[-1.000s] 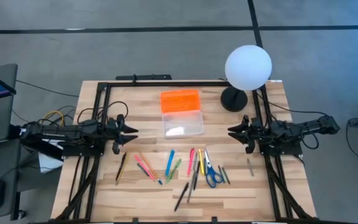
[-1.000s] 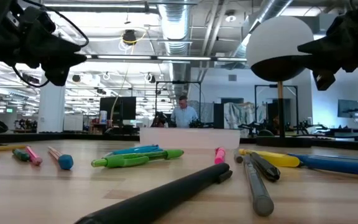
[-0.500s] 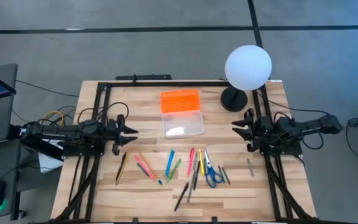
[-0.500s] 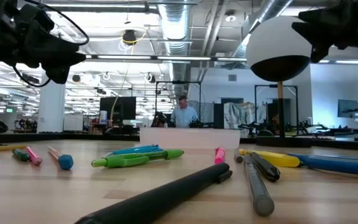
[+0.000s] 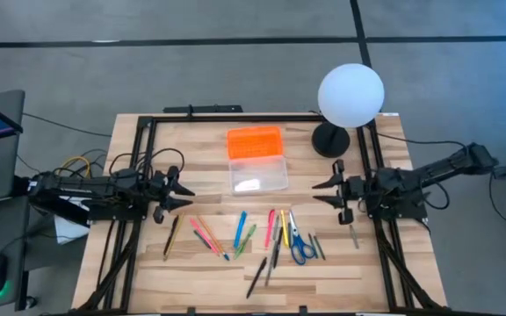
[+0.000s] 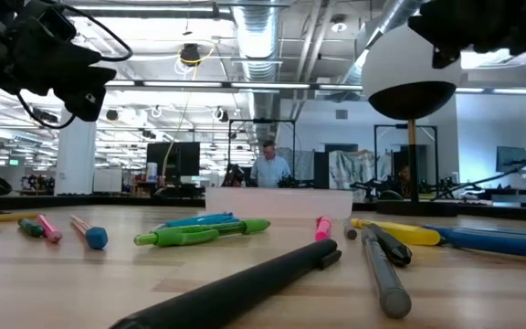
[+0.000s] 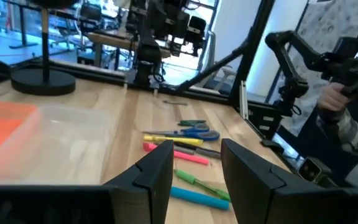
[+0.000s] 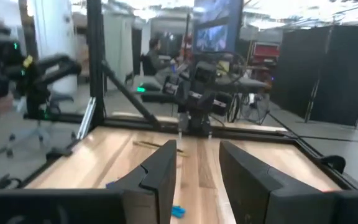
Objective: Pick & place school supplies into a supply box
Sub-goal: Put the gray crayon into the supply box
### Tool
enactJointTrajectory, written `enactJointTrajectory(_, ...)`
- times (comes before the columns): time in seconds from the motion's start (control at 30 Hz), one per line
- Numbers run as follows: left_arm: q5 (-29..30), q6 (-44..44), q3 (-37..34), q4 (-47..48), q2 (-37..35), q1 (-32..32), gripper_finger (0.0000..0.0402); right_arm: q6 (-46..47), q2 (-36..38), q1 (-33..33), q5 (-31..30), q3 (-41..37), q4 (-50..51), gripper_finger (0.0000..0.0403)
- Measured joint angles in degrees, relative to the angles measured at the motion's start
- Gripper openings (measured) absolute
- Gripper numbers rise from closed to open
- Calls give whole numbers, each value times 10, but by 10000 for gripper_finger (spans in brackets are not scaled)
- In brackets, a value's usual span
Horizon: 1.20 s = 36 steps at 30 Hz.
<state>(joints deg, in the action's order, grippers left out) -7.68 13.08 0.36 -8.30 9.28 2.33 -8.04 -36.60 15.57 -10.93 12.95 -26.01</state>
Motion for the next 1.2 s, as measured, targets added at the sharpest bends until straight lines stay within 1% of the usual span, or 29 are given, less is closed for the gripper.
enactJointTrajectory(0.1,-37,8,0,5,0,0,129,-10,-57,2,-29,36,0,118)
enactJointTrajectory(0.27,-49,34,0,10,7,14,129,-15,-143,1,-44,93,1,118)
enactJointTrajectory(0.37,-35,27,0,7,17,37,129,-15,-191,-3,-44,130,15,118)
enactJointTrajectory(0.47,-13,3,0,3,26,56,129,-15,-228,-3,-44,171,54,118)
enactJointTrajectory(0.6,0,-11,0,-12,26,61,129,-14,-264,-2,-44,212,94,118)
enactJointTrajectory(0.67,0,-12,0,-20,26,61,129,5,-276,-2,-44,225,109,118)
enactJointTrajectory(0.77,1,-14,1,-30,26,61,129,72,-285,-2,-44,248,155,118)
enactJointTrajectory(0.83,3,-14,4,-15,26,61,129,124,-285,1,-49,256,205,118)
enactJointTrajectory(1.0,-1,-34,6,-10,26,61,129,253,-297,34,-80,277,311,118)
enactJointTrajectory(1.2,3,-34,7,19,26,61,129,476,-333,88,-110,314,470,118)
